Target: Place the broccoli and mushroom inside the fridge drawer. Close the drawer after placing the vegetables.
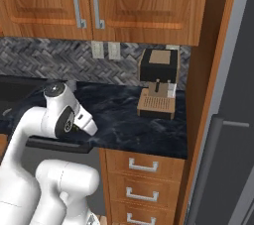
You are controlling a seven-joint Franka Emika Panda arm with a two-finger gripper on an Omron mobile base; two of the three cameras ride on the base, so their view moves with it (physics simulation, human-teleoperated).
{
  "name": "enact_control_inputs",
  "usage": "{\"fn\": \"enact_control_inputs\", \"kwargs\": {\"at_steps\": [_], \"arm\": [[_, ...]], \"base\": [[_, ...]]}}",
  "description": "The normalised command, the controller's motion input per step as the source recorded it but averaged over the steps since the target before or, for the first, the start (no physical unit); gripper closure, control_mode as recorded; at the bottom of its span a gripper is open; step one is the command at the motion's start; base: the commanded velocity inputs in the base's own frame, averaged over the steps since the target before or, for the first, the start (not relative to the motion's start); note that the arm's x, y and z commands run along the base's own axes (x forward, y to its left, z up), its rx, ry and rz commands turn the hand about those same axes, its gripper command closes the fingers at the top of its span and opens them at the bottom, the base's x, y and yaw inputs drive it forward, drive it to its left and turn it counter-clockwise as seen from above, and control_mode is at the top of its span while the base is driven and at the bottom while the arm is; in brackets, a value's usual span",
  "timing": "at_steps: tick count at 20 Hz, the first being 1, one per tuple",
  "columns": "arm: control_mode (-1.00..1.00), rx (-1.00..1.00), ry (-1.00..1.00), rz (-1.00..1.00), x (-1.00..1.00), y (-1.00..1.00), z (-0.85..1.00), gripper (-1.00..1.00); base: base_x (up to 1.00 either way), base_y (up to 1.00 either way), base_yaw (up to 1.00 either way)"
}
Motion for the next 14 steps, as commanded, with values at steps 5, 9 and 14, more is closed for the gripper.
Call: {"fn": "enact_control_inputs", "kwargs": {"at_steps": [5,9,14], "arm": [[-1.00,0.00,0.00,-0.02,-0.96,0.14,0.40,1.00],[-1.00,0.00,0.06,-0.01,-0.56,0.02,0.04,1.00],[-1.00,0.00,0.19,0.01,-0.07,0.03,0.00,1.00]], "base": [[0.00,0.00,0.00],[0.00,0.00,0.00],[0.00,0.00,0.00]]}}
